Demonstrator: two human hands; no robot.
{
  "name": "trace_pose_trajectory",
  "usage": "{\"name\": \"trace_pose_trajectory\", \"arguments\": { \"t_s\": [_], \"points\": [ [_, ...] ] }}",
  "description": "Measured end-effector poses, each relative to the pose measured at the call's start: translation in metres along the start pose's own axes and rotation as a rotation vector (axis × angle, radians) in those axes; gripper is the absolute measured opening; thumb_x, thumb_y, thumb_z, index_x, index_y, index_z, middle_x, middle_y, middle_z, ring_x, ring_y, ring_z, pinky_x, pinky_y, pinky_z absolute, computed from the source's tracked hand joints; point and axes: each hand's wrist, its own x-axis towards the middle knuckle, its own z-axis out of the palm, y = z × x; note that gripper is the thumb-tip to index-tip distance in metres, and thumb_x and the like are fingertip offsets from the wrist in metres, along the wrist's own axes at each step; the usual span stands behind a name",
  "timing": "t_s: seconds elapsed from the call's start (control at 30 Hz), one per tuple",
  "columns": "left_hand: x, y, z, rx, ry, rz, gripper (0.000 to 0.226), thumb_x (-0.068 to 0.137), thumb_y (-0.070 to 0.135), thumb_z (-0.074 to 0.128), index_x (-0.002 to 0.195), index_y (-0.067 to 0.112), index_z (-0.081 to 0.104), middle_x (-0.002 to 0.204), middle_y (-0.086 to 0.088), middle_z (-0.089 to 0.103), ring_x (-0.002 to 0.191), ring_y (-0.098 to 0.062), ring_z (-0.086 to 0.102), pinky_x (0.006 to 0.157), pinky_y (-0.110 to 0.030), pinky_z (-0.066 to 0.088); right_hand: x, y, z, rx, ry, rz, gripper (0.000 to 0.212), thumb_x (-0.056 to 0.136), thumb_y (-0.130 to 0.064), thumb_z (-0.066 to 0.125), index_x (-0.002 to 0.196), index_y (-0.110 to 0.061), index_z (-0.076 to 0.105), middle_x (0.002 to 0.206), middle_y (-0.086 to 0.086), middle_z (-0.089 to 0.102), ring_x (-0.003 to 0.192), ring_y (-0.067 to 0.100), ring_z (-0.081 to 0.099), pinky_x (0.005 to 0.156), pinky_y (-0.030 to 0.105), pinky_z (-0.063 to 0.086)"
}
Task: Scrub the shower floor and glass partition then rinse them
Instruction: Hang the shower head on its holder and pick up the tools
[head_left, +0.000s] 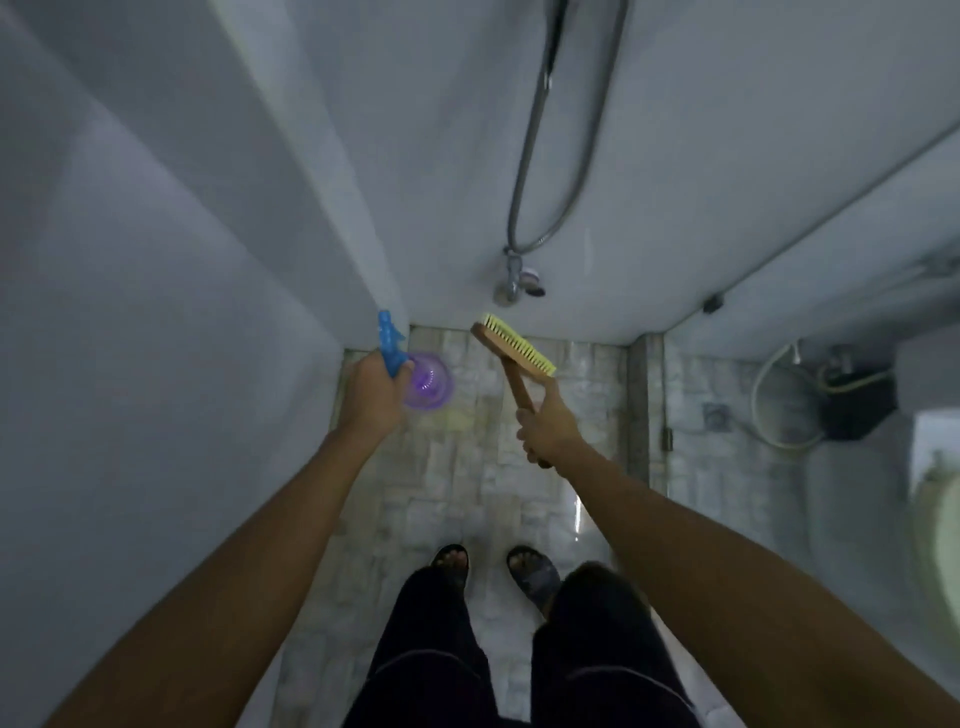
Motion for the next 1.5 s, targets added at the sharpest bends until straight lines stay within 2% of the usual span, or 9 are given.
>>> {"name": "trace_pose_trajectory", "arguments": {
  "t_s": [0.17,0.3,0.43,0.53,0.6,0.7,0.9,1.03,1.5],
  "points": [
    [-0.067,0.041,-0.107,-0.039,0.142,-0.036,0.03,0.093,0.028,0.064,0.098,-0.002,0.067,0.09,-0.022,0.07,0.084,-0.033,0.067,0.07,-0.035,0.049,-0.09,-0.088,-0.015,0.089,-0.267,0.002,0.026,0.1,-0.02,0.048,0.123,-0.012,0.057,0.077,0.019,0.067,0.05,0.021,0.059,0.046,0.026,0.046],
    [-0.14,0.051,-0.179,-0.098,0.246,-0.109,0.035,0.092,0.033,0.063,0.093,-0.002,0.065,0.085,-0.017,0.068,0.078,-0.03,0.065,0.068,-0.035,0.051,-0.158,-0.15,-0.013,0.154,-0.508,-0.043,0.029,0.091,-0.019,0.046,0.11,-0.013,0.067,0.087,0.022,0.066,0.052,0.019,0.058,0.042,0.017,0.036],
    [-0.244,0.033,-0.244,-0.168,0.465,-0.224,0.023,0.094,0.025,0.066,0.084,0.005,0.062,0.078,-0.01,0.064,0.069,-0.02,0.059,0.065,-0.03,0.046,-0.236,-0.186,0.022,-0.078,-0.796,-0.228,0.039,0.084,-0.002,0.037,0.111,-0.005,0.065,0.074,0.021,0.064,0.045,0.019,0.04,0.044,0.02,0.023],
    [-0.323,0.016,-0.279,-0.214,0.647,-0.355,0.027,0.092,0.025,0.067,0.084,-0.001,0.064,0.077,-0.014,0.067,0.068,-0.022,0.06,0.065,-0.037,0.049,-0.3,-0.194,0.058,-0.351,-0.987,-0.451,0.022,0.091,-0.006,0.052,0.105,-0.01,0.068,0.063,0.01,0.06,0.044,0.015,0.038,0.042,0.021,0.023],
    [-0.38,0.003,-0.299,-0.223,0.757,-0.475,0.029,0.092,0.026,0.068,0.085,-0.002,0.065,0.079,-0.015,0.068,0.072,-0.025,0.063,0.067,-0.039,0.051,-0.347,-0.19,0.086,-0.487,-1.124,-0.579,0.016,0.094,-0.025,0.067,0.104,-0.013,0.07,0.062,0.005,0.053,0.047,0.013,0.038,0.044,0.024,0.023],
    [-0.459,-0.022,-0.323,-0.189,0.891,-0.611,0.03,0.091,0.03,0.068,0.084,0.001,0.066,0.077,-0.011,0.068,0.071,-0.023,0.063,0.061,-0.033,0.049,-0.412,-0.183,0.133,-0.594,-1.258,-0.692,0.039,0.084,-0.05,0.071,0.102,-0.016,0.07,0.06,0.001,0.046,0.049,0.013,0.036,0.048,0.028,0.024],
    [-0.618,-0.058,-0.354,-0.168,1.15,-0.837,0.035,0.09,0.029,0.069,0.064,0.008,0.059,0.057,-0.006,0.059,0.051,-0.013,0.05,0.048,-0.027,0.036,-0.542,-0.153,0.241,-0.755,-1.415,-0.963,0.031,0.096,-0.041,0.062,0.101,-0.011,0.072,0.049,-0.015,0.054,0.044,-0.003,0.045,0.051,0.015,0.034],
    [-0.701,-0.077,-0.364,-0.147,1.278,-0.968,0.035,0.089,0.029,0.069,0.064,0.007,0.059,0.055,-0.003,0.056,0.051,-0.012,0.051,0.049,-0.028,0.037,-0.611,-0.126,0.304,-0.728,-1.551,-1.106,0.048,0.088,-0.057,0.057,0.093,-0.012,0.074,0.053,-0.01,0.046,0.049,0.009,0.041,0.053,0.024,0.033],
    [-0.828,-0.125,-0.338,-0.296,1.434,-1.357,0.03,0.091,0.023,0.066,0.067,0.009,0.057,0.061,-0.002,0.056,0.056,-0.015,0.053,0.046,-0.02,0.033,-0.756,-0.004,0.446,-0.853,-1.986,-0.952,0.055,0.094,-0.055,0.053,0.093,-0.003,0.071,0.054,-0.006,0.036,0.046,0.008,0.032,0.044,0.021,0.026]
  ]
}}
